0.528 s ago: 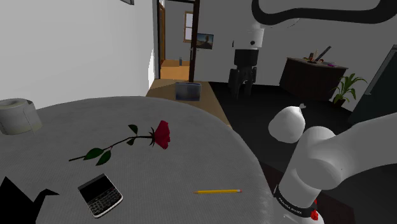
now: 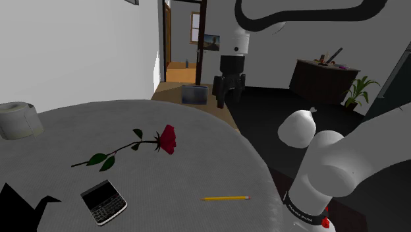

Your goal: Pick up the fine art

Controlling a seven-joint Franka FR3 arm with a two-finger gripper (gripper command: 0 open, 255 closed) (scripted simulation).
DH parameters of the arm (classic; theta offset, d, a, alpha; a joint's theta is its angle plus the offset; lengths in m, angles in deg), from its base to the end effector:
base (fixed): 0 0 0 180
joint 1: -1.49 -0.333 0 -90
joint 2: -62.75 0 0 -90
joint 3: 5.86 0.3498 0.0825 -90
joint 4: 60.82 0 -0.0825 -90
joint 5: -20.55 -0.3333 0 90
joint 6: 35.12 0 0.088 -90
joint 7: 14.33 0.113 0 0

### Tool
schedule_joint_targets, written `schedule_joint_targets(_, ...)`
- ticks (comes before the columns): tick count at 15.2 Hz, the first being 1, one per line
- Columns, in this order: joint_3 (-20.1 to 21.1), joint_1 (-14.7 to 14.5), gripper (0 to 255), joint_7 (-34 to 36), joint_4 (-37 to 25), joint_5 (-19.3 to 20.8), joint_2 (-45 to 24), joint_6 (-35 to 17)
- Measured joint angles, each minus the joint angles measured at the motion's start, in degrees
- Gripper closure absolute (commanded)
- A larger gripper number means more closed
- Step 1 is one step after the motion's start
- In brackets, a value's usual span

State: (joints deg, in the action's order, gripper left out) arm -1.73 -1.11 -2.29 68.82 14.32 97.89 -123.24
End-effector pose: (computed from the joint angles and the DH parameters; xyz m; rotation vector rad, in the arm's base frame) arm 0.2762 0.0527 0.6001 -3.0823 0.1707 0.1878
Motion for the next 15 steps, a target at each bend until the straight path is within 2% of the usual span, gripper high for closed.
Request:
schedule_joint_targets(9, 6.6, -2.18, 0, 7.87, -8.7, -3.13, -14.87, -7.75)
schedule_joint_targets(15, 10.63, -3.74, 0, 13.64, -16.94, -2.77, -26.42, -12.2)
